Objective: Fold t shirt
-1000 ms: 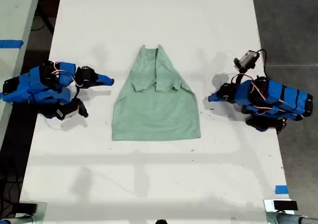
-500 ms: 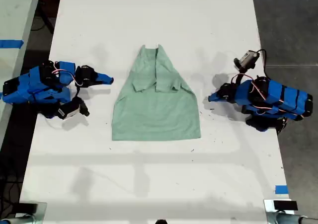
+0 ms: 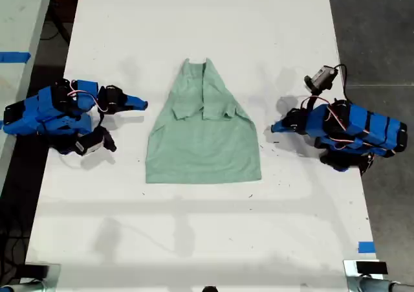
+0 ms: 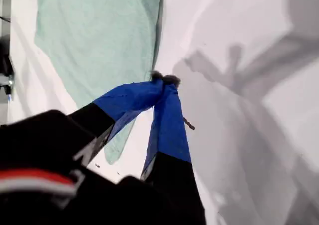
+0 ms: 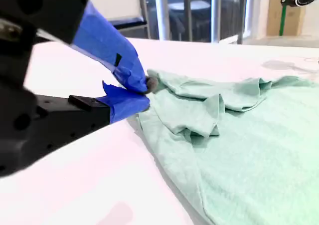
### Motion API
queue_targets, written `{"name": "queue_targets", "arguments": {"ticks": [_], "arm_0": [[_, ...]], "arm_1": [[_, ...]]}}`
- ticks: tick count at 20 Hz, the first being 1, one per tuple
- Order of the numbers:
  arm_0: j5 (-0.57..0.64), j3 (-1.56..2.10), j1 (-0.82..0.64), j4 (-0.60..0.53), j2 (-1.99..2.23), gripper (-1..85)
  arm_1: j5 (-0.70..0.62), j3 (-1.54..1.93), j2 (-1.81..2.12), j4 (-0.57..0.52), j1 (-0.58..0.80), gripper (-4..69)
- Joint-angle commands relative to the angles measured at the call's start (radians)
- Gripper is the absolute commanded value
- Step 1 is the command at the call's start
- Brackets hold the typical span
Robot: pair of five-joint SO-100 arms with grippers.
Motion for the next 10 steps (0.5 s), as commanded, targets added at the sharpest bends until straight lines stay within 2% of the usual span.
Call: {"name": "queue_targets", "arguments": {"ticks": [1, 10], "arm_0": [[0.003, 0.002, 0.009, 0.002, 0.006, -0.2], [0.008, 0.002, 0.014, 0.002, 0.006, -0.2]], "arm_1": [[-0.015, 0.054, 0.014, -0.028, -0.005, -1.7], [-0.026, 0.054, 0.014, -0.032, -0.006, -1.8]]}}
